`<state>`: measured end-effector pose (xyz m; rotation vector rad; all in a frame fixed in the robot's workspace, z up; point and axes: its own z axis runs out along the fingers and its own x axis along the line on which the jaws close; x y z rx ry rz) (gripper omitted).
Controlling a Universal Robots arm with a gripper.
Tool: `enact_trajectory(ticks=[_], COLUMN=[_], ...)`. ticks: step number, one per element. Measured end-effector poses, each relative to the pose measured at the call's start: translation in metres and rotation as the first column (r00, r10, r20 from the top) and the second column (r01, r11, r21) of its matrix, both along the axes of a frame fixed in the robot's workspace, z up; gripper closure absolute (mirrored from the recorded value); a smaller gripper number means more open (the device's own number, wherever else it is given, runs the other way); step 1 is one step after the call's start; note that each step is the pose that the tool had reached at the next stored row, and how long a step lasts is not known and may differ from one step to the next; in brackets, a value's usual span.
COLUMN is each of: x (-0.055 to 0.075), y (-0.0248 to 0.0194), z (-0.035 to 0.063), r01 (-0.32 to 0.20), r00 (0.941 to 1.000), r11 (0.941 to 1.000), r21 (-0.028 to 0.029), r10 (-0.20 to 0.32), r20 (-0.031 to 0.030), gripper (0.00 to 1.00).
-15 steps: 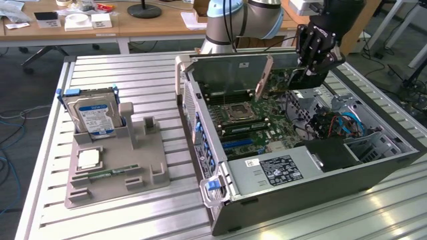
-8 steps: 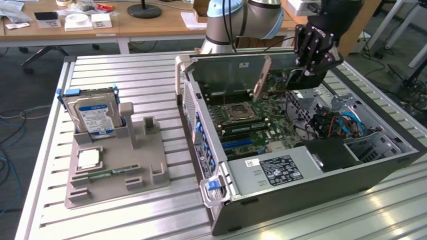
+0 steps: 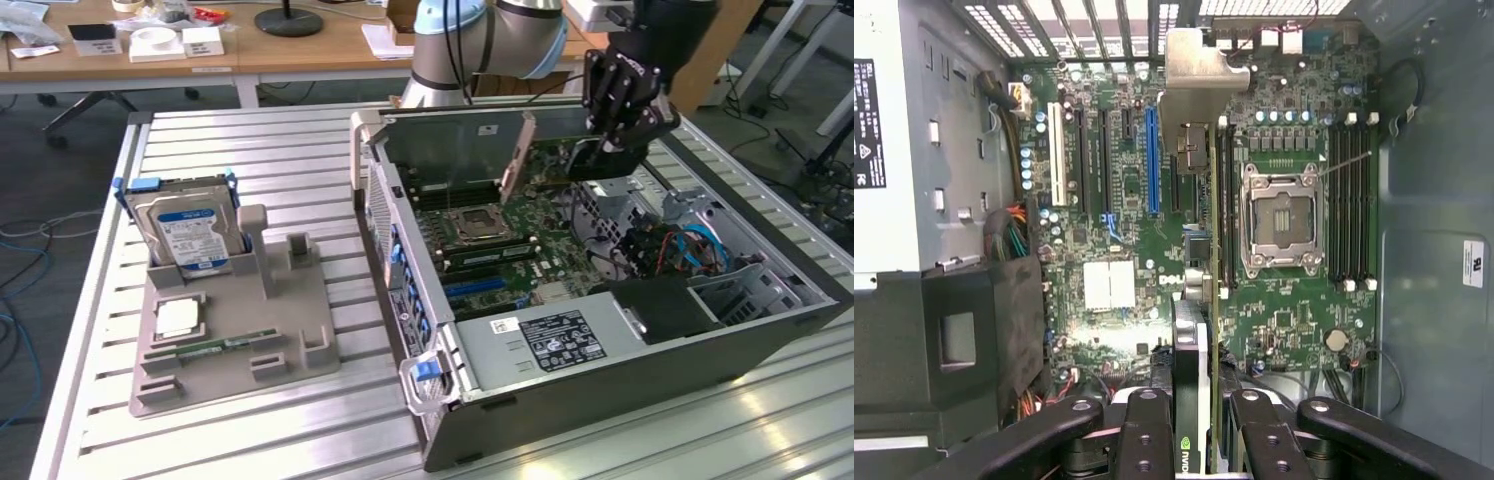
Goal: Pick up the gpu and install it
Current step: 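Insert the gpu into the slot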
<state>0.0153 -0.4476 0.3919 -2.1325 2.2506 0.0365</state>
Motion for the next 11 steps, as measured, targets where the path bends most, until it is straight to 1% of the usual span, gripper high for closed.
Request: enact_trajectory(ticks=[11], x=[-0.015], y=[0.0001], z=[-0.0008], r01=[0.000], r00=[1.0000], r11=[1.0000], r21=[0.0000], r10=[0.000], r20=[0.0000], gripper=[0.73])
